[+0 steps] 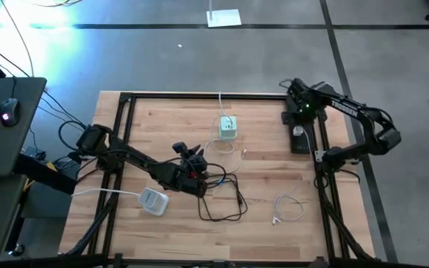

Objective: Insert USB
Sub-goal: Insert the white charger cable into the white charger adapter, then insert the black charger cable into the white outlet extension

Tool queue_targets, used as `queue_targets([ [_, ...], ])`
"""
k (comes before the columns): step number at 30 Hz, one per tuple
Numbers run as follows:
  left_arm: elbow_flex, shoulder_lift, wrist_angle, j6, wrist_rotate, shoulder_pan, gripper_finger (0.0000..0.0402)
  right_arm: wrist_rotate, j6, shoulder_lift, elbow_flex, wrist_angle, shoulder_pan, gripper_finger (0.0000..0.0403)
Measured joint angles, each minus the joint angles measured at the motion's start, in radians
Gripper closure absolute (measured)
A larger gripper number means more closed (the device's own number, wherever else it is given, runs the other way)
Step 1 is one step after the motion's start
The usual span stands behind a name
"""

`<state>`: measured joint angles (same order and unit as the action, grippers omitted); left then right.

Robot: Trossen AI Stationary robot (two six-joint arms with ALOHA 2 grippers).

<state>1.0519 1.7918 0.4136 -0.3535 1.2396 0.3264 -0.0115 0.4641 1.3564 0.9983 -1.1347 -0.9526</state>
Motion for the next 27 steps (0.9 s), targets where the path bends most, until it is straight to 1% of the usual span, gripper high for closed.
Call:
queue_targets([
  [4,0.001,-0.007,-0.003,0.029,0.0,0.012,0.0321,-0.006,-0.074,-0.04,0.09,-0.016,0.018,0.0212],
  [7,0.001,-0.007,-0.019,0.075,0.0,0.019,0.0321,-0.032,-0.13,-0.076,0.174,-0.047,0.027,0.0177],
  [11,0.001,-0.011,-0.019,0.112,-0.005,0.032,0.0322,-0.083,-0.2,-0.16,0.278,-0.069,0.093,0.0158],
  [13,0.001,-0.03,-0.016,0.112,-0.003,0.037,0.0326,-0.091,-0.24,-0.212,0.302,-0.048,0.163,0.0156],
  [15,0.001,-0.059,-0.013,0.098,-0.004,0.042,0.0334,-0.09,-0.27,-0.259,0.296,-0.01,0.258,0.0156],
  [19,0.001,-0.137,-0.006,0.018,-0.008,0.042,0.0355,-0.06,-0.281,-0.312,0.227,0.139,0.492,0.0156],
  [21,0.001,-0.182,-0.001,-0.032,-0.012,0.047,0.0366,-0.03,-0.276,-0.315,0.166,0.257,0.611,0.0156],
  [24,0.001,-0.239,0.041,-0.082,-0.029,0.064,0.0381,0.001,-0.289,-0.304,0.065,0.502,0.766,0.0155],
  [27,0.001,-0.292,0.086,-0.104,-0.031,0.101,0.0394,0.05,-0.32,-0.259,-0.029,0.757,0.889,0.0155],
])
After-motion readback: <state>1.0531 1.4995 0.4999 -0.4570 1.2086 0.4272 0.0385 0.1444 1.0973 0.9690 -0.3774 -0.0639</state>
